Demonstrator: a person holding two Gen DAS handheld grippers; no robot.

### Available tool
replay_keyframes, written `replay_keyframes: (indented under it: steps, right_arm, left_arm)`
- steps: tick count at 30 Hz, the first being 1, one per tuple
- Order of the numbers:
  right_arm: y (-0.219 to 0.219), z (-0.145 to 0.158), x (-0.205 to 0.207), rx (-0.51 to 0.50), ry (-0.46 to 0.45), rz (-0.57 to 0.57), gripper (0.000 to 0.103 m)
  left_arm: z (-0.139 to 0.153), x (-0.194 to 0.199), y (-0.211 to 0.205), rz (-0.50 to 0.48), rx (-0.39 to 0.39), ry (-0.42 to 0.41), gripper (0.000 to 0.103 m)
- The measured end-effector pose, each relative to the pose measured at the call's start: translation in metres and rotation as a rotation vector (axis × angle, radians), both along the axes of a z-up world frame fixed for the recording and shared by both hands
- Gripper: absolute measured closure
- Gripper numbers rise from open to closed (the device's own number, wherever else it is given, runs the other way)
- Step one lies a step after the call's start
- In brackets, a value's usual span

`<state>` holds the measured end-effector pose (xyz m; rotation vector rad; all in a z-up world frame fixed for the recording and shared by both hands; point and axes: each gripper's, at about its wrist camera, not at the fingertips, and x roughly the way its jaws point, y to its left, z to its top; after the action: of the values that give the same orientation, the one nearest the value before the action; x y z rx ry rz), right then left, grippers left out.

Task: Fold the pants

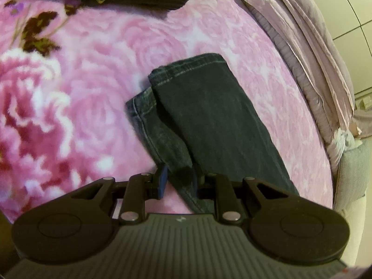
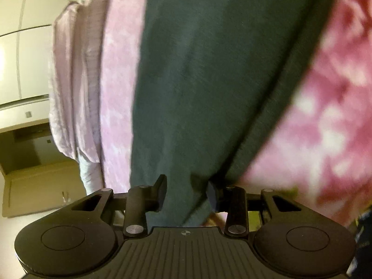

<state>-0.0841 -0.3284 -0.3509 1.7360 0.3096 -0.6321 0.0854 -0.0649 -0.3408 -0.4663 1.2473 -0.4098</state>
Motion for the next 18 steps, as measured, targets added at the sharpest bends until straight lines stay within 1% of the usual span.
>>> replay_keyframes:
  steps: [3, 5, 11, 13, 14, 15, 16, 18]
  right_arm:
    - [0.003, -0.001, 0.002, -0.023, 0.034, 0.018, 0.07]
    - [0.004, -0.006, 0.0, -0.017, 0.04, 0.007, 0.075]
    - [0.004, -0.007, 0.004, -0.047, 0.054, 0.01, 0.077]
    - [0.002, -0.006, 0.0, -0.059, 0.066, 0.002, 0.089]
    - [0.0, -0.005, 0.0, -0.068, 0.069, 0.002, 0.102]
    - [0.0, -0.004, 0.001, -0.08, 0.065, 0.009, 0.103]
    - [-0.002, 0.002, 0.002, -0.106, 0.061, 0.023, 0.103]
    - [-0.003, 0.019, 0.004, -0.177, 0.05, 0.061, 0.103]
  left_arm:
    - [0.001, 0.005, 0.003, 0.036, -0.029, -0.01, 0.086]
    - [0.002, 0.01, 0.005, 0.062, -0.029, -0.022, 0.086]
    - [-0.005, 0.035, 0.007, 0.138, -0.031, -0.051, 0.085]
    - [-0.006, 0.042, 0.004, 0.14, -0.025, -0.062, 0.086]
    - [-0.005, 0.044, 0.003, 0.133, -0.02, -0.068, 0.091]
    - [-0.002, 0.045, 0.002, 0.118, -0.013, -0.087, 0.101]
    - [0.004, 0.045, 0.002, 0.1, -0.015, -0.117, 0.103]
    - [0.021, 0.04, 0.004, 0.058, -0.033, -0.184, 0.103]
